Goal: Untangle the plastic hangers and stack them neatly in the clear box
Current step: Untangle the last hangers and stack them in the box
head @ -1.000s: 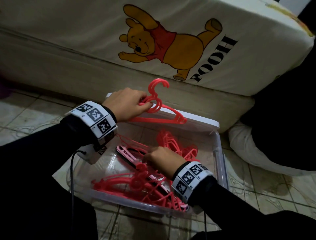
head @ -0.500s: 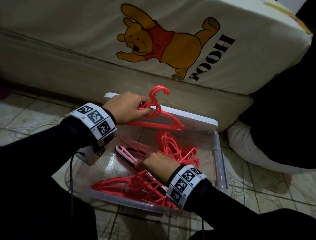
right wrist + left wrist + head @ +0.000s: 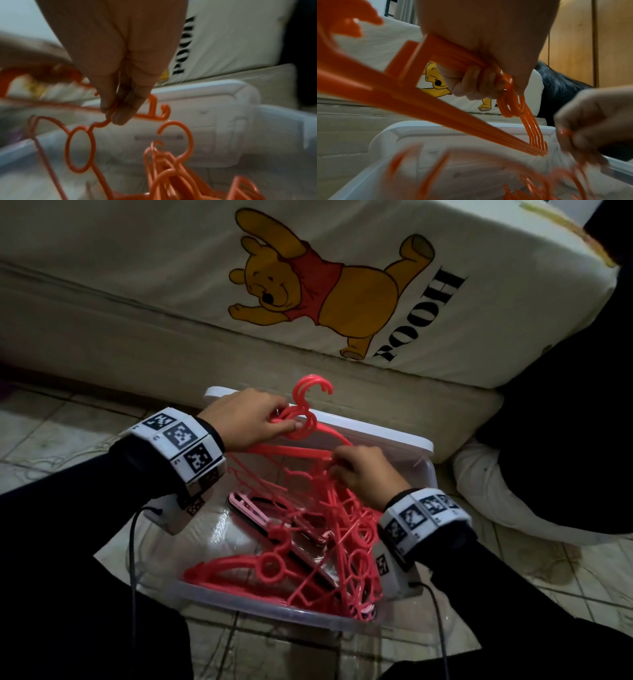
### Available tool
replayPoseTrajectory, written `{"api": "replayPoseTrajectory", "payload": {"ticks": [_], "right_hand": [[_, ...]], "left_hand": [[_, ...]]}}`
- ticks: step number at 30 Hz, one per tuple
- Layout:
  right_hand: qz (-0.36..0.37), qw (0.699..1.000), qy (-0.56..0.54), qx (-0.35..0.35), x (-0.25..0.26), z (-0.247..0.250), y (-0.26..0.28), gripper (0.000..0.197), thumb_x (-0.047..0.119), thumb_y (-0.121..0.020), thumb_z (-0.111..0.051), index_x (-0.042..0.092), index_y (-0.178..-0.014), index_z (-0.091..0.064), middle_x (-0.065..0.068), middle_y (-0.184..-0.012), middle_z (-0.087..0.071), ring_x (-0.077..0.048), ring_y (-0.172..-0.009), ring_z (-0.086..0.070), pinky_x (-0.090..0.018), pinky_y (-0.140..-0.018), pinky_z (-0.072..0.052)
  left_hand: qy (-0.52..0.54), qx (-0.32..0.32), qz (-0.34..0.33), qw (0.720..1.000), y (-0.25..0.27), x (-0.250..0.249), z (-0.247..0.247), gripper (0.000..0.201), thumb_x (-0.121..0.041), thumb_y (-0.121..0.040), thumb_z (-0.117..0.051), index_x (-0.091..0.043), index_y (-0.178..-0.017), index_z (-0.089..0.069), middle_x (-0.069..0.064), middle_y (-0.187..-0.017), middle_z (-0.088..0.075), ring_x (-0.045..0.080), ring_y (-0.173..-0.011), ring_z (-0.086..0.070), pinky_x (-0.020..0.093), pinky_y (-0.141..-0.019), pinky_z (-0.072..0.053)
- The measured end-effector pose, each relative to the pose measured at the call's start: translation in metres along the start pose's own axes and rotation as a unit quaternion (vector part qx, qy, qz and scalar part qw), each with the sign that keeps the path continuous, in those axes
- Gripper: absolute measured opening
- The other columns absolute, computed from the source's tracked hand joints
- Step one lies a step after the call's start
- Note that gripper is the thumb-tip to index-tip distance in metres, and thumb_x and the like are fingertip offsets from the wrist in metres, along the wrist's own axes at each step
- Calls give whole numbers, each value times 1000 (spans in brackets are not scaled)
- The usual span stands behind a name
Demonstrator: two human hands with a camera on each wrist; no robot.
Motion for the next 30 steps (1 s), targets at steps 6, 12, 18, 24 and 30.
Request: {"api": "replayPoseTrajectory", "payload": {"ticks": [6, 12, 18, 24, 30], "right_hand": [[27, 996, 1, -88, 4, 39, 0, 12, 7, -88, -59, 6, -94, -69, -5, -82, -69, -19, -76, -61, -24, -71, -41], [81, 992, -36, -95, 20, 40, 8, 17, 2, -87, -60, 7, -98, -72, 2, -81, -66, -5, -76, -54, -9, -69, -33], [101, 985, -46, -129, 27, 50, 9, 17, 1, -86, -61, 8, -97, -72, 17, -69, -58, 6, -65, -50, -1, -62, -34], [80, 986, -49, -140, 23, 56, 9, 18, 4, -87, -61, 8, -101, -71, 11, -72, -59, -2, -66, -53, -4, -62, -35], [85, 982, -97, -138, 24, 62, 12, 19, 8, -89, -61, 13, -104, -71, 19, -75, -62, 9, -66, -59, -4, -64, -40]], "left_hand": [[12, -69, 1, 998, 1, -4, 19, 55, -80, -73, -33, -34, -93, -55, -4, -80, -62, 21, -76, -58, 33, -63, -45], [22, -128, -7, 991, 5, -7, 35, 60, -84, -74, -27, -31, -87, -53, -4, -75, -60, 22, -71, -57, 32, -58, -40], [-14, -52, -30, 998, 5, -13, 17, 76, -87, -70, -10, -31, -91, -56, -5, -73, -58, 20, -71, -56, 32, -58, -39], [7, 2, -81, 997, 11, -30, 6, 58, -92, -64, -31, -41, -86, -51, -18, -67, -52, 0, -63, -50, 25, -53, -33], [-13, 33, -74, 997, 7, -28, -5, 76, -87, -60, -40, -31, -107, -57, -13, -81, -62, 10, -76, -58, 32, -67, -47]]}}
Point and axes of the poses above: each hand's wrist, its own y-axis away from the middle knuckle, its own z-axis out of the back of the hand, x = y × z, the point moved 6 cm from there along -y, towards the middle knuckle
